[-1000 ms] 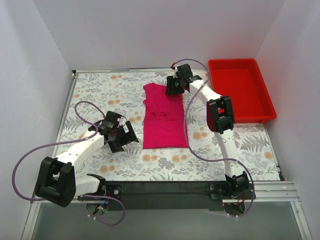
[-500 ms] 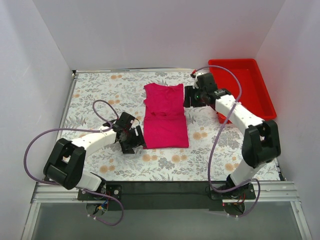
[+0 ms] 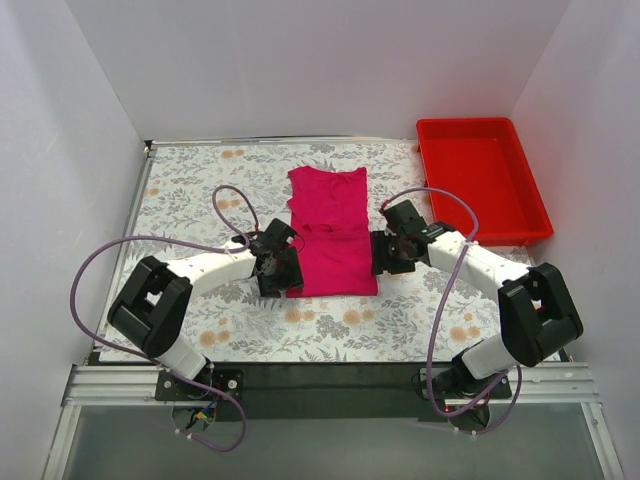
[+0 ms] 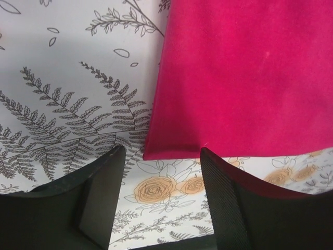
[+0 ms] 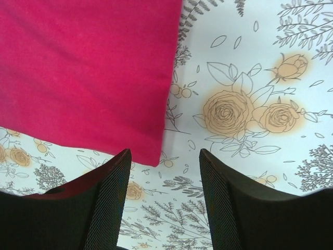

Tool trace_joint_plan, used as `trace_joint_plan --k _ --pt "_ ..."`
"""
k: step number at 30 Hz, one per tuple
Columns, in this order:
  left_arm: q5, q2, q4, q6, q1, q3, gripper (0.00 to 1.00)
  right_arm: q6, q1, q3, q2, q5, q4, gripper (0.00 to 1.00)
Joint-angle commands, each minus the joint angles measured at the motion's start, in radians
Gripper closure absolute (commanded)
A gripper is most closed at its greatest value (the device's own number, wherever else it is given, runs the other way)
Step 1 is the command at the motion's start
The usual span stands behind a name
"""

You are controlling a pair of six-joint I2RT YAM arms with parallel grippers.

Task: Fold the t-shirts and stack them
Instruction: Fold the tshirt

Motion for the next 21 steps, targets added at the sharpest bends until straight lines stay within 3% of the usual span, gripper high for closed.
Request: trace_joint_plan --k 1,21 --pt "-0.117 0.048 -0.019 0.008 -0.033 0.014 0.46 0.058 0.029 -0.013 -0.024 0.038 0.01 0.48" --pt "-0.108 0.097 -0.036 -0.009 -0.076 -0.019 0.89 0.09 0.123 -0.036 0.081 0.086 0.0 0.52"
